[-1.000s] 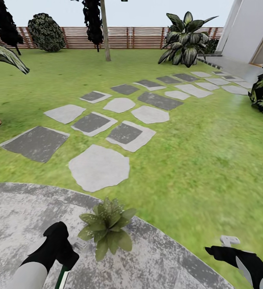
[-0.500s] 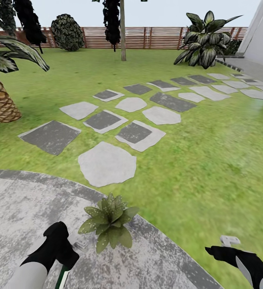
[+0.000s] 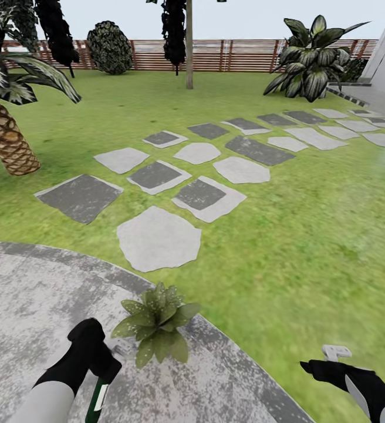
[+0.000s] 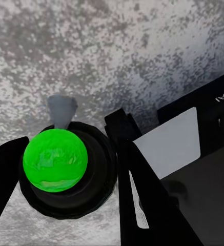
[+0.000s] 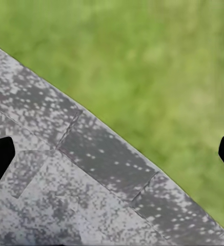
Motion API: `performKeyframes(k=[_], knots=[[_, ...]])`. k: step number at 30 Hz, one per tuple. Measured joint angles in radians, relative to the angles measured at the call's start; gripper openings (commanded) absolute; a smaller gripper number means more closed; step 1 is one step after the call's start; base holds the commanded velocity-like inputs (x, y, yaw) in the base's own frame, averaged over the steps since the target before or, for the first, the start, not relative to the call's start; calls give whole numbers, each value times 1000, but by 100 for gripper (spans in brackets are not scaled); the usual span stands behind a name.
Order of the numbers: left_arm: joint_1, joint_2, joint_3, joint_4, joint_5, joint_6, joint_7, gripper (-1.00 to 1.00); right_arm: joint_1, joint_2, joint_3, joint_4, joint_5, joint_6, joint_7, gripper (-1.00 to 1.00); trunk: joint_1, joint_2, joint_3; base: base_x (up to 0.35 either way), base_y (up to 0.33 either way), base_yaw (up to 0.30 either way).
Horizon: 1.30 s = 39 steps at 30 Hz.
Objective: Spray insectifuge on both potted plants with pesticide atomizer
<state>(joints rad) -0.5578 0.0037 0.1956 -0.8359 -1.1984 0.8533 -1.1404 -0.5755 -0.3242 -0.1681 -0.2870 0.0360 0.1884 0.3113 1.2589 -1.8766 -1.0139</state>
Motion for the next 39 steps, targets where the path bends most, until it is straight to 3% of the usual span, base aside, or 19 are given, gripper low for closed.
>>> performKeyframes(k=[7,15,28,39], knots=[[0,0,1,0,0,0,0,-100,0,0,0,0,0,0,0,100,0,0,0,0,-304,34],[0,0,2,-3,0,0,0,-100,0,0,0,1,0,0,0,100,0,0,0,0,-191,230],[0,1,3,-4,-1,0,-1,-100,0,0,0,0,0,0,0,100,0,0,0,8,-16,102],[0,1,3,-4,-1,0,0,-100,0,0,0,1,0,0,0,100,0,0,0,253,0,0]])
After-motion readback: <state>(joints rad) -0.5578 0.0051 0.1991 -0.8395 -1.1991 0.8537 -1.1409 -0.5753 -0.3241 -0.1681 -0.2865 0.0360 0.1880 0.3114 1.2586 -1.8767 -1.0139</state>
